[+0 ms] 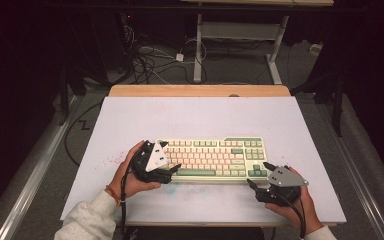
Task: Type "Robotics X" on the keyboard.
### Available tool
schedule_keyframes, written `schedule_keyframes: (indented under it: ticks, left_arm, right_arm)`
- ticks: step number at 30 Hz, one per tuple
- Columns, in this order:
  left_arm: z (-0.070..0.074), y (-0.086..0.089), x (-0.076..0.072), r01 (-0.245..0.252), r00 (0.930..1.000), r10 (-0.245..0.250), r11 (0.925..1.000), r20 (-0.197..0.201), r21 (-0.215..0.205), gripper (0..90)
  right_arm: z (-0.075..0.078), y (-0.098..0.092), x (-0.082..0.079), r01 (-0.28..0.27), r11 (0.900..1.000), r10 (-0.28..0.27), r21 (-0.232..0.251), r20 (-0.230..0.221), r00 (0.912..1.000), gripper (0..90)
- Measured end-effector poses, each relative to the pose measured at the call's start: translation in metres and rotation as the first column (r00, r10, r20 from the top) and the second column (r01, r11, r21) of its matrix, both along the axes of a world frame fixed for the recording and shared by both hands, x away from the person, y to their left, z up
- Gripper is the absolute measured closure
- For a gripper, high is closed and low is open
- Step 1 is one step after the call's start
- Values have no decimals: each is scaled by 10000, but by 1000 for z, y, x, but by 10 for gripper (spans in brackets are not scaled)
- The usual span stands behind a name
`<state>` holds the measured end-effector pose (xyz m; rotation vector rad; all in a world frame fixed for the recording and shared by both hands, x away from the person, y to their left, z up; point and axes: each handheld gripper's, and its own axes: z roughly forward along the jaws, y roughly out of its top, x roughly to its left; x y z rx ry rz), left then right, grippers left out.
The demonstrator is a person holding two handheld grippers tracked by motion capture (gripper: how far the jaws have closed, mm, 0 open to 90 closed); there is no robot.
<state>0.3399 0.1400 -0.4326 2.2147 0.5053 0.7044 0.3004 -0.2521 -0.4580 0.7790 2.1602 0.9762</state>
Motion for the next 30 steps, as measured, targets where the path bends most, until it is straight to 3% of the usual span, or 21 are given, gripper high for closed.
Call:
schedule_keyframes:
  ticks: [8, 21, 30]
  left_arm:
    - [-12, 25, -9, -596, 9982, 595, 9982, 85, 70, 191]
    - [-34, 44, -24, -1063, 9933, 1077, 9938, -425, 338, 192]
    - [-43, 53, -33, -1206, 9888, 1243, 9916, -830, 475, 192]
  right_arm:
    - [0, -1, 1, 132, 9999, -131, 74, -131, 9998, 257]
    - [1, -1, 2, 171, 9998, -168, 140, -213, 9996, 280]
    - [4, -1, 0, 54, 9997, -47, 219, -317, 9995, 392]
